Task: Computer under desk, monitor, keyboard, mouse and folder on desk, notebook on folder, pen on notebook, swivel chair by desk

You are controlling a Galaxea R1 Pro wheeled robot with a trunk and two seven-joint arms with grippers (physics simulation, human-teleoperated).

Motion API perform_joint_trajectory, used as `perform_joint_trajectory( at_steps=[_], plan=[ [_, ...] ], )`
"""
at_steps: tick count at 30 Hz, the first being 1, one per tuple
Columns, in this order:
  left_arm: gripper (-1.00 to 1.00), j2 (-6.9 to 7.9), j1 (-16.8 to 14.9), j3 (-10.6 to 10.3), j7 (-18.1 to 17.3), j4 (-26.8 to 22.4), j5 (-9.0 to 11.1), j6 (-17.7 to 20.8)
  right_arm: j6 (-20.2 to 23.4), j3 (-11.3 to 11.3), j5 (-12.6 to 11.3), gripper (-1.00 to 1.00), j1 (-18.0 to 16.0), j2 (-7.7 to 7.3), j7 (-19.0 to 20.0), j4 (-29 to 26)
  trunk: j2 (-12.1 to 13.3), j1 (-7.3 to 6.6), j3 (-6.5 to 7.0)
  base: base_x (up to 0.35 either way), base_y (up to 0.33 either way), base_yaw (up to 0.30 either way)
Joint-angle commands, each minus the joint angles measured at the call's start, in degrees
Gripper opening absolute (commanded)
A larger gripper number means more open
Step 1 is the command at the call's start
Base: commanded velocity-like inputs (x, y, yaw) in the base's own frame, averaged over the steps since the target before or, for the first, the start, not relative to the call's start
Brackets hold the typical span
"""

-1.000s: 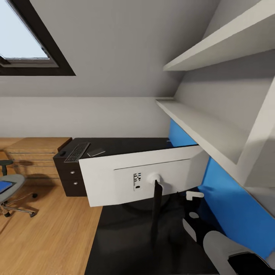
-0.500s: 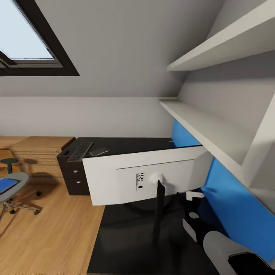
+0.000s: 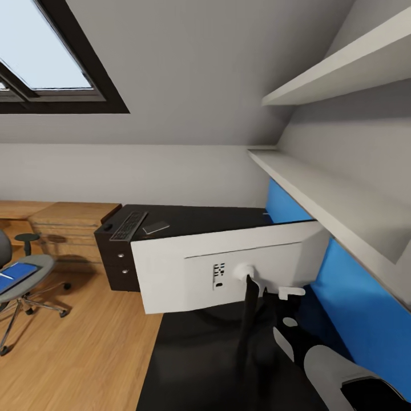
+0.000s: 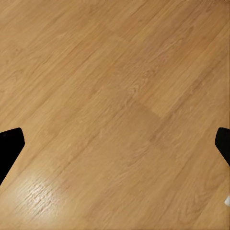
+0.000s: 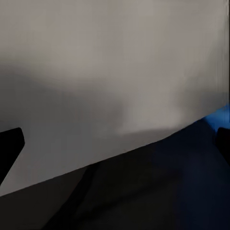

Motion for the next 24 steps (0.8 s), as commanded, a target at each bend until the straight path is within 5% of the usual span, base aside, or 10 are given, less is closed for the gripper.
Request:
perform_joint_trajectory(
  at_steps=[1, 24],
  plan=[
    [1.00, -0.03, 0.0, 0.1, 0.2, 0.0, -0.2, -0.1, -0.2, 0.5, -0.6, 1.00, -0.1, -0.01, -0.2, 0.0, -0.1, 0.03, -0.11, 0.082, 0.000, 0.002],
    [1.00, -0.03, 0.0, 0.1, 0.2, 0.0, -0.2, -0.2, -1.6, 0.5, -0.6, 1.00, 0.0, -0.09, -0.2, 0.1, -0.1, 0.03, -0.11, 0.005, 0.000, 0.000]
  ],
)
